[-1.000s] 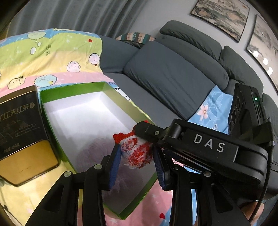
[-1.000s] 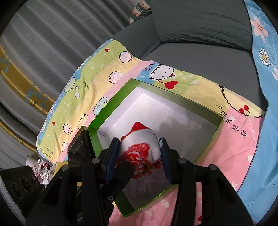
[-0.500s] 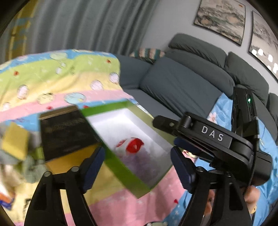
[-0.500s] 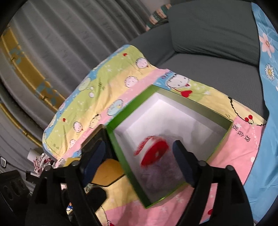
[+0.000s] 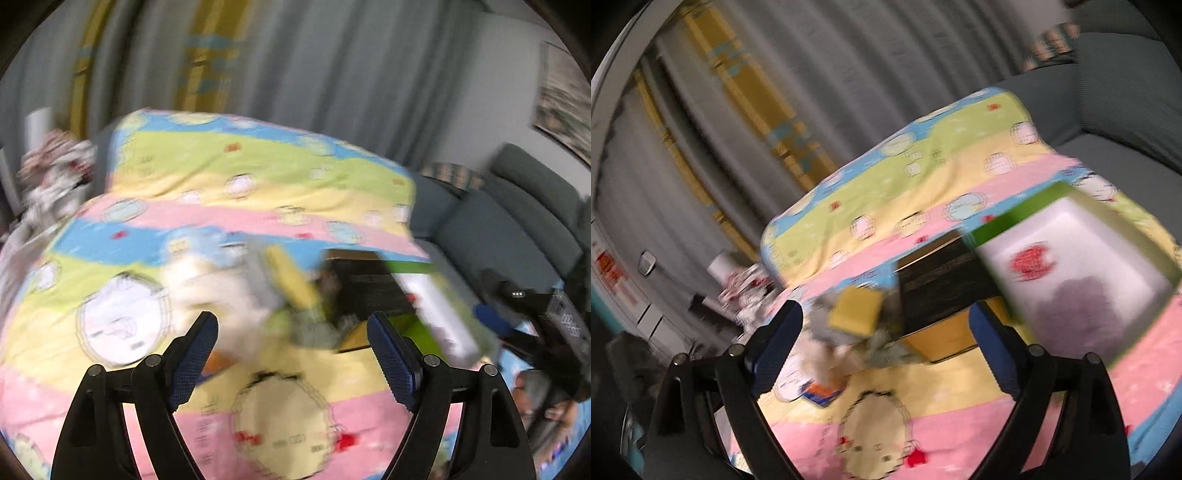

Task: Organize soft objects
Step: 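Move the right tool to the cream fuzzy towel and grasp its edge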

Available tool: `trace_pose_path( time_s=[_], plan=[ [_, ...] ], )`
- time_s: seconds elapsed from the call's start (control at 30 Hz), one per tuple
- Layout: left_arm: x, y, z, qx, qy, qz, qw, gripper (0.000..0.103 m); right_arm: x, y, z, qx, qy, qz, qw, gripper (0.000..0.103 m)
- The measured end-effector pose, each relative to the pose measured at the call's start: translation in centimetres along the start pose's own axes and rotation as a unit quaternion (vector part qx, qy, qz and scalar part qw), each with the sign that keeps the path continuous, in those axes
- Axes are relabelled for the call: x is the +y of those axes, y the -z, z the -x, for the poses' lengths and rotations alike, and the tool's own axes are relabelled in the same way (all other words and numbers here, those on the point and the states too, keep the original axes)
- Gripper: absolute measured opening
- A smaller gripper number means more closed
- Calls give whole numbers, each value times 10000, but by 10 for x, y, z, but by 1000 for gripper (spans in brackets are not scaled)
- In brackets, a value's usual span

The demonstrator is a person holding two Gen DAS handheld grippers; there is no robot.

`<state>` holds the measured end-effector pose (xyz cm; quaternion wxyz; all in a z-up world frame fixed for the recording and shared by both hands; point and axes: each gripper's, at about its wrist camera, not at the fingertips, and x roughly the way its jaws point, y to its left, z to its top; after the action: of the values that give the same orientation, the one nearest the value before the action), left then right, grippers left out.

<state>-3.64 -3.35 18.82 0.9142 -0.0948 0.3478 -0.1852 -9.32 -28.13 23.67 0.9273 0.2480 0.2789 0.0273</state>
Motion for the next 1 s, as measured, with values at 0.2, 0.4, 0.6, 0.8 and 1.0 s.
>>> trace_pose_path(
  time_s=[0.2,0.4,0.6,0.8,1.0],
  plan=[
    [77,31,-13,260,-400,729,9962,83,57,30,-54,752,-407,558,9948,92],
    [109,42,-25,651,-445,1107,9907,83,93,66,-124,1485,-199,887,9847,82],
    [133,37,-21,575,-818,1396,9851,83,112,67,-179,1743,182,1038,9790,81],
    [164,32,-14,470,-904,1839,9776,83,150,64,-228,1856,463,1459,9706,82],
    [179,28,-5,333,-1139,1899,9746,83,160,80,-264,1652,1581,2355,9446,32]
  ],
)
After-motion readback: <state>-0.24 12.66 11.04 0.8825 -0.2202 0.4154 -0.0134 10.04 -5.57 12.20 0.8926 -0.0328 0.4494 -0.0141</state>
